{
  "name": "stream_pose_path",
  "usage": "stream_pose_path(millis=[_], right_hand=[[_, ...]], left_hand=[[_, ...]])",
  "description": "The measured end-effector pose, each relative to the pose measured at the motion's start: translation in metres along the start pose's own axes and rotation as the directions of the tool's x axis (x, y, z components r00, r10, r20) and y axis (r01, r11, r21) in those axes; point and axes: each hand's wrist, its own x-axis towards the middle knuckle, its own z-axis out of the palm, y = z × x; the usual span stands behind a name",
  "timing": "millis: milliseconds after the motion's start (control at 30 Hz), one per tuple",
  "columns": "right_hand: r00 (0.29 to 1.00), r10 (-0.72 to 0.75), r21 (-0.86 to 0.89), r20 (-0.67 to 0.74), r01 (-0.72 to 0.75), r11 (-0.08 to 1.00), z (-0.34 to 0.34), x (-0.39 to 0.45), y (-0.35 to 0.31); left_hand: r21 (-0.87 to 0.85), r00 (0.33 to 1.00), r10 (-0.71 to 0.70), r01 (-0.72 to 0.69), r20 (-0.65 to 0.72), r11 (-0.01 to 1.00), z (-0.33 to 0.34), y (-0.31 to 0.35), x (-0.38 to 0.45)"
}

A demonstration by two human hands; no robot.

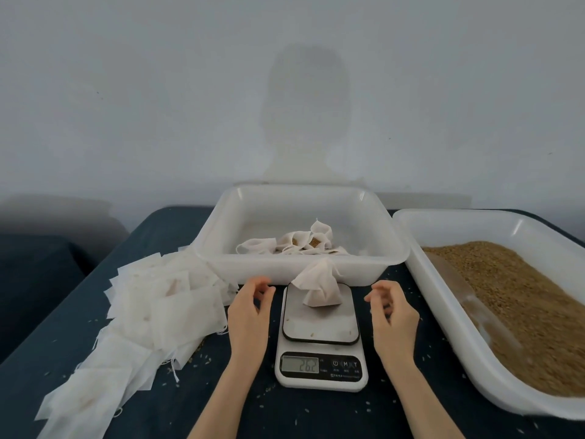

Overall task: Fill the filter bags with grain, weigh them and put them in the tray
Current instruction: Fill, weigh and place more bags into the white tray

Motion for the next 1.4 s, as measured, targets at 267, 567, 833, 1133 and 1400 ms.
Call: stream_pose_path(millis=[267,567,833,1133,1400], right_hand=[[0.998,-0.039,0.008,0.045,0.038,0.999,0.001,0.0,0.002],[0.998,-0.013,0.004,0.057,0.012,1.0,0.0,-0.001,0.002],[0.998,0.012,0.007,0.069,-0.013,1.0,-0.001,-0.001,0.0],[0.994,0.006,-0.004,0.111,-0.005,1.0,-0.001,-0.001,-0.003],[0.99,0.019,-0.037,0.142,-0.013,0.999,0.002,-0.001,-0.004]], left_hand=[[0.014,1.0,-0.008,0.008,0.011,1.0,0.001,-0.001,0.001],[-0.078,0.996,0.003,0.004,0.086,0.997,0.006,0.008,0.002],[0.191,0.919,0.177,-0.256,0.353,0.947,0.009,0.044,0.028],[0.442,0.762,0.269,-0.582,0.588,0.683,0.007,0.081,0.054],[0.334,0.778,0.232,-0.491,0.584,0.805,0.009,0.1,0.081]])
